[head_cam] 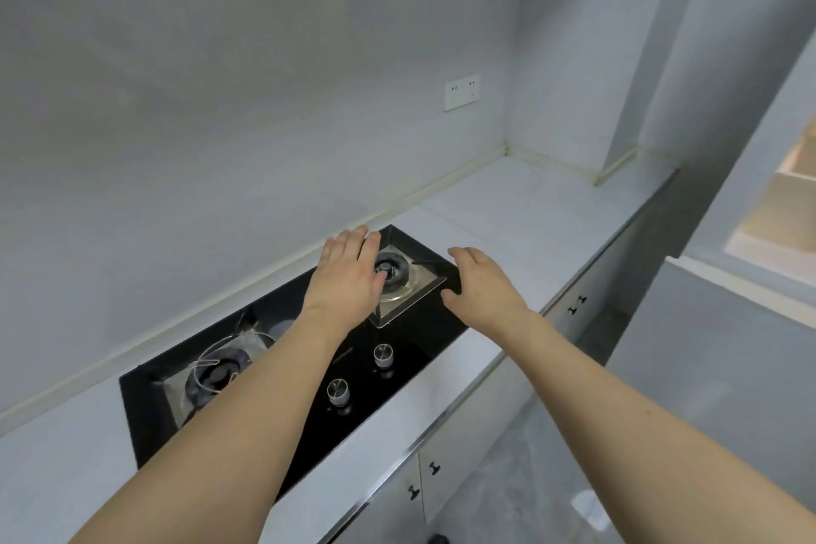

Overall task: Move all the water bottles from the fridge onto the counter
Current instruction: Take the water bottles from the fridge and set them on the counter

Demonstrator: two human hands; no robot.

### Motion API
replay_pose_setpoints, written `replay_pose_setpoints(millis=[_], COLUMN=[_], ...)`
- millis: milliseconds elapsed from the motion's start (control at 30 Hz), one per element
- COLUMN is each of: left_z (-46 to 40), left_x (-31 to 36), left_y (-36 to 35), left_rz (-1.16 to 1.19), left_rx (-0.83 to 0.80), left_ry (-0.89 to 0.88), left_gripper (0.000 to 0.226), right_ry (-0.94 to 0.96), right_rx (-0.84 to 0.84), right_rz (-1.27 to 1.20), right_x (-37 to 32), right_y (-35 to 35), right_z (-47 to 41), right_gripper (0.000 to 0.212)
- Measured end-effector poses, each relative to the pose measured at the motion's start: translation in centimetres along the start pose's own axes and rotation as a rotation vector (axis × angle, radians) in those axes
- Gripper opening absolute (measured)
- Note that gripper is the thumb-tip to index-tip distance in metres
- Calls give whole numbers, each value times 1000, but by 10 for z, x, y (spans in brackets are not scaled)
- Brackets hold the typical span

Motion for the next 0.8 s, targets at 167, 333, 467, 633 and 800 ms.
replay_pose_setpoints(millis=[167, 333, 467, 633, 800], left_z=[-53, -111, -158, -212, -259], left_x=[16, 22, 29, 49, 88], left_y=[-22, -42, -60, -83, -101], left_rz=[40, 90, 130, 157, 205], left_rx=[-5, 6, 2, -29, -47], left_ry=[-84, -126, -179, -274, -368], left_gripper=[55, 56, 57, 58, 58], right_ry=[-91, -150, -195, -276, -382], right_rx=[9, 34, 46, 65, 78], right_rz=[7, 45, 59, 62, 84], right_x=[35, 64, 91, 126, 173], right_y=[8, 21, 29, 35, 51], right_z=[-25, -65, -99, -128, -132], right_gripper=[66, 66, 66, 66, 65])
Point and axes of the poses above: each hand's wrist, its own z-axis away from the middle knuckle, its own y-axis out of the back of the hand, x = y × z, the point moved 4 cm from there along -z, towards the middle knuckle, and after that the axes turned 7 degrees about z, right-handed, at the moved point
